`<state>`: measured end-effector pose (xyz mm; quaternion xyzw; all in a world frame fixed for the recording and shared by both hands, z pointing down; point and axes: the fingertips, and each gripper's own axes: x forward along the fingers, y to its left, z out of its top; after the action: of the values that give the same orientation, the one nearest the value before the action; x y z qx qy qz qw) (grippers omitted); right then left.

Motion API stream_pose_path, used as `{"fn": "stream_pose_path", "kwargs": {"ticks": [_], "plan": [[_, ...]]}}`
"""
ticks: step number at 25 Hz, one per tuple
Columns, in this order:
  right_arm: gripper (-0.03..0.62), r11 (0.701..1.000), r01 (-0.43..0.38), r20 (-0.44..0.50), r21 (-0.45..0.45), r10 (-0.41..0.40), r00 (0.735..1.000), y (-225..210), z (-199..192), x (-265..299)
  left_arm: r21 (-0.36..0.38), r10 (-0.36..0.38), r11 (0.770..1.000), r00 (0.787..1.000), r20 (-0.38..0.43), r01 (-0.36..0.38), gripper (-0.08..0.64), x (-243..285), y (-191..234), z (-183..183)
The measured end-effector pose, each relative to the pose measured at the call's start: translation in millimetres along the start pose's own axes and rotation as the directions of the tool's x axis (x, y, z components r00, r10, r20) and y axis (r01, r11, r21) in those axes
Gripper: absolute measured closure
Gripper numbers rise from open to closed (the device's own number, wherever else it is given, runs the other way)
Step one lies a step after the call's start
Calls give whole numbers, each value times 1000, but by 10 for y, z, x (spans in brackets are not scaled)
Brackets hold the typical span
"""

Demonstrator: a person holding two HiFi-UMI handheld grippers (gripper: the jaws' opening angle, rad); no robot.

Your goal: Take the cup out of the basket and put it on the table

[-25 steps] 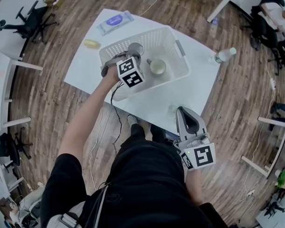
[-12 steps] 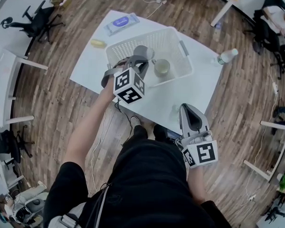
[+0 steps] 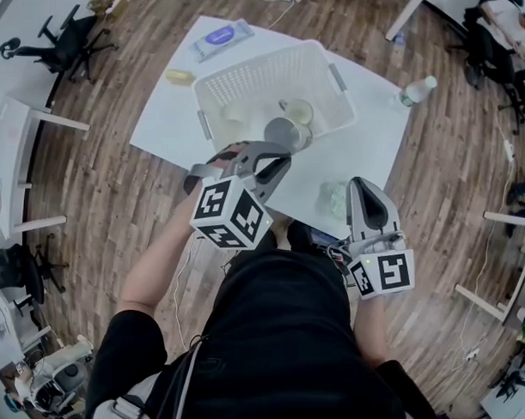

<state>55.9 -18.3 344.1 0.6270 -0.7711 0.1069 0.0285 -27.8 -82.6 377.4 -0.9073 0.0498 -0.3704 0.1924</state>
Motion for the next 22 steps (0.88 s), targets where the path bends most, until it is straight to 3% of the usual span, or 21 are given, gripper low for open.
{"fn": "stream_pose_path", "kwargs": {"ticks": [6, 11, 16, 22], "plan": [[568, 998, 62, 17, 20, -62, 998, -96, 3, -80, 94, -49, 994, 992, -119, 60, 543, 125, -533, -190], [568, 997, 74, 1, 26, -74, 997, -123, -42, -109, 177, -65, 978, 971, -229, 107, 543, 325, -880, -376], [568, 996, 83, -14, 36, -83, 996, -175, -109, -128, 169, -88, 976, 957, -276, 139, 543, 515, -1096, -504], [568, 996, 84, -34, 38, -83, 996, -215, -167, -150, 210, -115, 955, 915, -386, 209, 543, 857, -1359, -863]]}}
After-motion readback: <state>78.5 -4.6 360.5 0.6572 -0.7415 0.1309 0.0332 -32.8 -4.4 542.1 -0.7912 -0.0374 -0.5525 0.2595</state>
